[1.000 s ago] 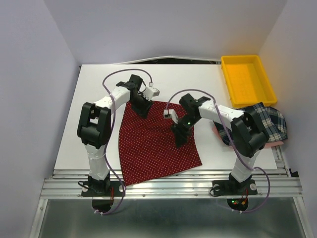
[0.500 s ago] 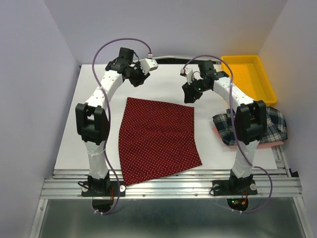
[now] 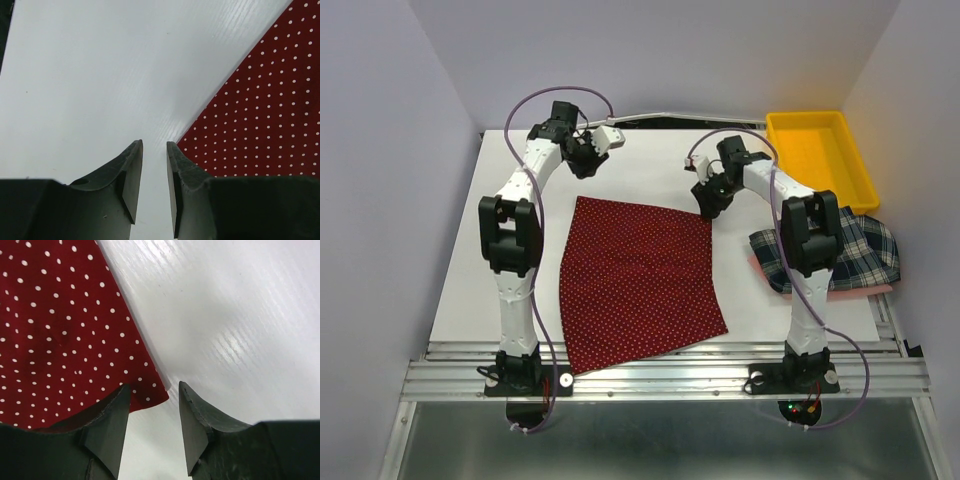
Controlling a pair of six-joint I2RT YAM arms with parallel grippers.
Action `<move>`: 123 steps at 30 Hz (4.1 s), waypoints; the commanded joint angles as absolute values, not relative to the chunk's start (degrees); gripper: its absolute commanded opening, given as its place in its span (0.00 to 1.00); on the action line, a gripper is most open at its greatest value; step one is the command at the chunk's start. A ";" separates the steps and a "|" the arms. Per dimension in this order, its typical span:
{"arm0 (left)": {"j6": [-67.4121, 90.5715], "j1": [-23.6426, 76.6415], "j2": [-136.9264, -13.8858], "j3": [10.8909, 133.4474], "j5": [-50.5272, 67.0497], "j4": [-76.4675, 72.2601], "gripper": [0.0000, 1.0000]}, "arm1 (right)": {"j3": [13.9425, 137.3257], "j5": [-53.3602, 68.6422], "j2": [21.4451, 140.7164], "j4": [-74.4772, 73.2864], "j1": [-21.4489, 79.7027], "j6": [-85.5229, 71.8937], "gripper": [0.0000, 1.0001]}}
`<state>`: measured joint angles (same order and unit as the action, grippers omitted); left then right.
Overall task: Fold and stack the skirts
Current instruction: Flatten the skirt out, then fold the skirt
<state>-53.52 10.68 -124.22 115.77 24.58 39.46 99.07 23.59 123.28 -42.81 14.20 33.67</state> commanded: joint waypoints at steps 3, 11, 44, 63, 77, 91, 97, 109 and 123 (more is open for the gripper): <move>-54.76 11.07 -122.52 113.47 24.79 39.20 0.38 | 98.97 23.46 124.19 -41.84 13.71 36.65 0.48; -55.11 10.81 -126.90 115.75 25.31 41.31 0.39 | 97.91 24.25 126.56 -43.41 13.71 38.23 0.43; -29.71 -3.87 -139.30 117.42 60.82 41.48 0.52 | 99.84 48.60 133.59 -48.78 5.01 24.25 0.56; -28.92 -6.06 -141.24 123.31 61.35 39.02 0.52 | 106.43 47.72 138.08 -47.73 1.24 24.26 0.63; -31.64 -5.45 -143.97 119.18 58.71 40.95 0.51 | 104.94 49.75 140.18 -49.48 1.76 27.68 0.58; -35.07 -5.01 -144.67 120.85 57.48 46.67 0.36 | 106.61 50.01 141.07 -53.08 3.43 32.17 0.46; -34.89 -5.01 -145.02 121.90 58.97 46.94 0.35 | 107.40 49.83 140.98 -53.61 3.96 32.70 0.35; -25.32 -5.10 -142.03 123.83 58.54 35.17 0.00 | 112.06 50.36 140.54 -50.80 3.96 27.60 0.01; -20.12 -6.24 -139.31 133.14 55.11 24.61 0.00 | 124.36 47.46 140.36 -43.33 2.90 19.60 0.01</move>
